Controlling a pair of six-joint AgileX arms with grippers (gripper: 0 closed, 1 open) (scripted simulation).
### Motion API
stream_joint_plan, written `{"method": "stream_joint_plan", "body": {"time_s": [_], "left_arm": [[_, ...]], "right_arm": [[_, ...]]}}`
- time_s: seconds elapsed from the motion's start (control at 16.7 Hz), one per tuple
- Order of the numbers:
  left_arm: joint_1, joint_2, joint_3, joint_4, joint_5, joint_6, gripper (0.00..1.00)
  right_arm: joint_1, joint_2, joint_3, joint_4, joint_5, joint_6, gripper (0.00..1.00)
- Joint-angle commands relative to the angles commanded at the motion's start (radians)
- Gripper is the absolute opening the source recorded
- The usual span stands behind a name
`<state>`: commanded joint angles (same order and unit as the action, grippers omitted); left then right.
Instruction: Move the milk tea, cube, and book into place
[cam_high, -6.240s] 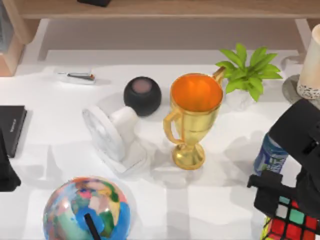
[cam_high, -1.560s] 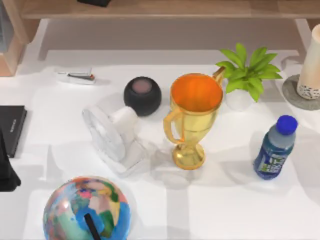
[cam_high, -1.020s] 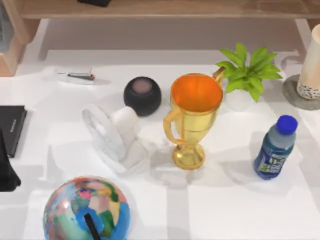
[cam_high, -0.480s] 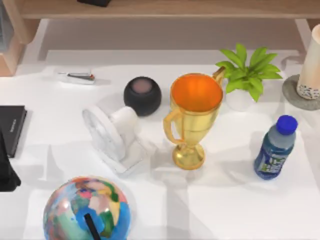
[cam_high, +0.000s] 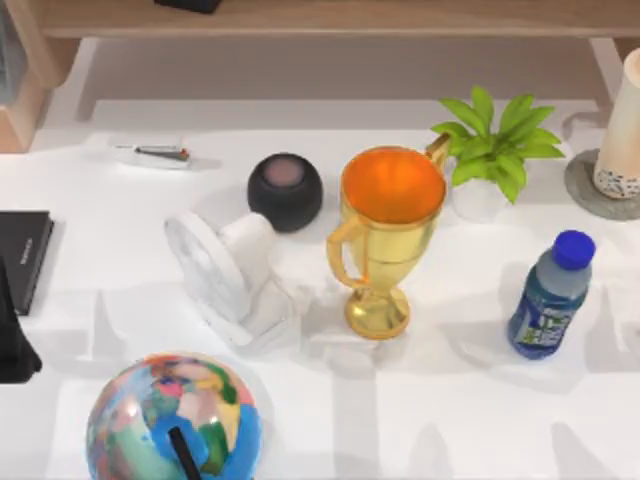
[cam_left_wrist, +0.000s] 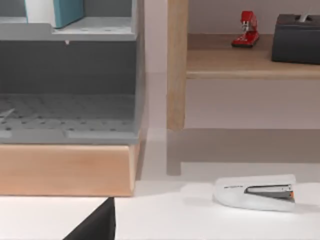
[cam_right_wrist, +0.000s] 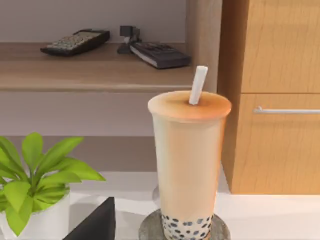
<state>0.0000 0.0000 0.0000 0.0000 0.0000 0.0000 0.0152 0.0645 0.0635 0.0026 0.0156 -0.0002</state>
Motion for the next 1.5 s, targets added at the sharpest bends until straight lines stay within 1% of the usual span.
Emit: {"method": "stream_joint_plan", "body": {"time_s": [0.18, 0.48, 0.6, 0.72, 0.84, 1.02, 1.5], "left_arm": [[0.0, 0.0, 0.0, 0.0, 0.0, 0.0, 1.0], [0.0, 0.0, 0.0, 0.0, 0.0, 0.0, 1.0], [0.004, 0.031, 0.029, 0.014, 0.011, 0.0, 1.0], [0.017, 0.104, 0.094, 0.044, 0.034, -0.001, 1.0], [0.039, 0.22, 0.187, 0.084, 0.065, -0.001, 1.0], [0.085, 0.462, 0.362, 0.159, 0.118, -0.002, 1.0], [0.251, 1.288, 0.918, 0.39, 0.275, -0.005, 1.0]], "right_arm": [[-0.015, -0.064, -0.063, -0.002, -0.015, 0.0, 1.0], [-0.015, -0.064, -0.064, -0.003, -0.016, 0.0, 1.0], [-0.015, -0.064, -0.064, -0.003, -0.016, 0.0, 1.0], [-0.015, -0.064, -0.064, -0.003, -0.016, 0.0, 1.0], [-0.015, -0.064, -0.064, -0.003, -0.016, 0.0, 1.0], [-0.015, -0.064, -0.064, -0.003, -0.016, 0.0, 1.0], [-0.015, -0.064, -0.064, -0.003, -0.016, 0.0, 1.0]]}}
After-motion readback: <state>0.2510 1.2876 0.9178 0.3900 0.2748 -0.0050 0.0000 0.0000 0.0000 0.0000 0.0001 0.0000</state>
